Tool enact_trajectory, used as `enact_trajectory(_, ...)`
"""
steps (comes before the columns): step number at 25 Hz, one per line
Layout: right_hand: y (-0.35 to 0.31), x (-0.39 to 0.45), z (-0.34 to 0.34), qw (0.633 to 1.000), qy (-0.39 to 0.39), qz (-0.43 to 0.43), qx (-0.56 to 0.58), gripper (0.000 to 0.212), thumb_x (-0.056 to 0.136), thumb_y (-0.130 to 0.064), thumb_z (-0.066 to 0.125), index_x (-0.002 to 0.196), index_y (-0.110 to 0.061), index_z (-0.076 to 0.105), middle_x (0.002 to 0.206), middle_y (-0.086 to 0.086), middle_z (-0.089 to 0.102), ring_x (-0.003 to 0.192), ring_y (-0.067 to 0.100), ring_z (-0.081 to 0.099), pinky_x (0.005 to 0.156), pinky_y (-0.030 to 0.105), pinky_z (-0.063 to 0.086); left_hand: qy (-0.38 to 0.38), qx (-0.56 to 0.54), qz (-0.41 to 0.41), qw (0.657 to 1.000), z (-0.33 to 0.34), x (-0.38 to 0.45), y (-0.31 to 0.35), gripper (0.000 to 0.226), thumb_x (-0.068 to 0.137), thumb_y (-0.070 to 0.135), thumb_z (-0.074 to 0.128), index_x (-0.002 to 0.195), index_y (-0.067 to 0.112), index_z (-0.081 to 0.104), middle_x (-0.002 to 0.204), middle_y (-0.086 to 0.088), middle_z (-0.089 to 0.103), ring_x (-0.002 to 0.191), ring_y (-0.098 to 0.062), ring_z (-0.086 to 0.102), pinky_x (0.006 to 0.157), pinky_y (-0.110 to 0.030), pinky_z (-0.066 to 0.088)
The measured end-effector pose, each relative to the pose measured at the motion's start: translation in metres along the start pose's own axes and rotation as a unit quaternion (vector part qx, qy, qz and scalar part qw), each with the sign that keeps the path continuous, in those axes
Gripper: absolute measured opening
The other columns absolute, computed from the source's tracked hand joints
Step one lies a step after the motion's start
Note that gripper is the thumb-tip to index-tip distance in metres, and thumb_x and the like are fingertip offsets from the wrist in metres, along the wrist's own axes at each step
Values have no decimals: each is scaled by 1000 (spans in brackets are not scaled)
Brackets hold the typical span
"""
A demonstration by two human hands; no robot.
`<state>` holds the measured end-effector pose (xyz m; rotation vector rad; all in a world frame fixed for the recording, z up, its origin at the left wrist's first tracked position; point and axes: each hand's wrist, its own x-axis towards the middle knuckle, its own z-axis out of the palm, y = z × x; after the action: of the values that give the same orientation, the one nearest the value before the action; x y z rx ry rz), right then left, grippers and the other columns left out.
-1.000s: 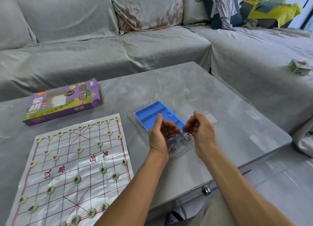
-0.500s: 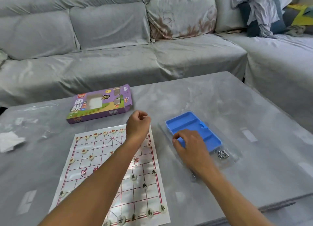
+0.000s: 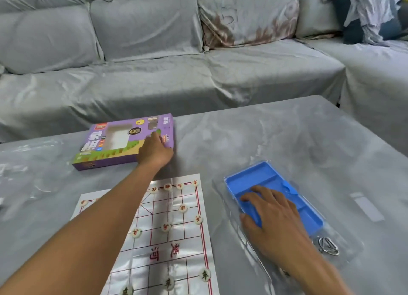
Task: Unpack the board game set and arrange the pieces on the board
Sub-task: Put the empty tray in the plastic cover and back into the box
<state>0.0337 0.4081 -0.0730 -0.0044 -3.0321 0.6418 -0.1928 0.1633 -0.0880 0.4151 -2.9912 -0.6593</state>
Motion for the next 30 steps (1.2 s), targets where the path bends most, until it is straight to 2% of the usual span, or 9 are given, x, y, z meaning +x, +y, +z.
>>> enact_trajectory(6, 2, 2, 3, 1000, 14, 13, 1, 33, 95, -42, 43, 127, -37, 50, 143, -18, 37, 135, 10, 30, 109, 30, 23, 24, -172, 118, 978, -13, -41, 26, 23, 98, 23, 42, 103, 11, 62, 104, -9, 65, 94, -32, 55, 73, -34, 39)
enact_trajectory(10, 8, -22, -20, 993, 85, 80, 22, 14, 92, -33, 50, 98, -28, 61, 109, -13, 59, 103, 17, 50, 86, 29, 35, -24, -279, 148, 949, -21, -99, 48, 22, 98, 28, 48, 101, 17, 67, 100, 0, 66, 88, -23, 60, 76, -35, 48)
enact_trajectory(15, 37, -83, -29, 978, 70, 188, -56, 14, 86, -43, 48, 89, -29, 50, 95, -14, 58, 94, 16, 47, 74, 30, 39, -35, -370, 149, 916, -21, -159, 58, 22, 97, 28, 54, 110, 18, 69, 104, -1, 67, 84, -18, 67, 57, -21, 51)
enact_trajectory(19, 40, -93, -25, 978, 74, 194, -19, 17, 85, -46, 49, 90, -29, 48, 91, -10, 50, 88, 18, 53, 67, 31, 36, -9, -401, 180, 898, -27, -195, 57, 13, 95, 11, 56, 94, 24, 55, 98, 8, 65, 82, -9, 69, 55, -30, 56)
enact_trajectory(22, 52, -99, -31, 981, 75, 180, -14, 19, 86, -44, 53, 80, -27, 49, 87, -10, 45, 85, 18, 58, 65, 29, 36, 7, -342, 208, 916, -27, -205, 52, 26, 92, 2, 53, 79, 24, 59, 88, 13, 66, 80, -9, 67, 60, -43, 59)
enact_trajectory(24, 60, -115, -42, 979, 100, 180, -9, 21, 87, -45, 54, 77, -27, 50, 83, -11, 45, 81, 14, 56, 64, 27, 34, -10, -313, 223, 923, -26, -213, 57, 40, 91, -3, 50, 71, 26, 68, 87, 9, 69, 77, -5, 67, 66, -32, 58)
enact_trajectory(26, 66, -138, -52, 974, 130, 185, -2, 21, 88, -48, 55, 79, -29, 55, 80, -14, 46, 74, 8, 51, 62, 24, 31, -33, -299, 235, 924, -20, -220, 65, 32, 88, 0, 58, 81, 27, 74, 96, 3, 69, 81, -7, 67, 73, -21, 54)
enact_trajectory(28, 68, -158, -57, 969, 153, 193, 11, 18, 87, -48, 61, 87, -29, 63, 79, -17, 47, 72, 7, 50, 62, 24, 31, -39, -265, 252, 930, -8, -224, 72, 22, 80, 8, 69, 96, 23, 74, 106, 4, 64, 100, -14, 60, 86, -29, 53)
enact_trajectory(30, 70, -172, -56, 965, 186, 184, 33, 18, 81, -42, 71, 88, -25, 69, 74, -18, 47, 66, 5, 50, 60, 24, 33, -49, -250, 251, 934, 6, -227, 77, 31, 78, 7, 70, 105, 23, 72, 113, 3, 60, 111, -18, 53, 94, -38, 51)
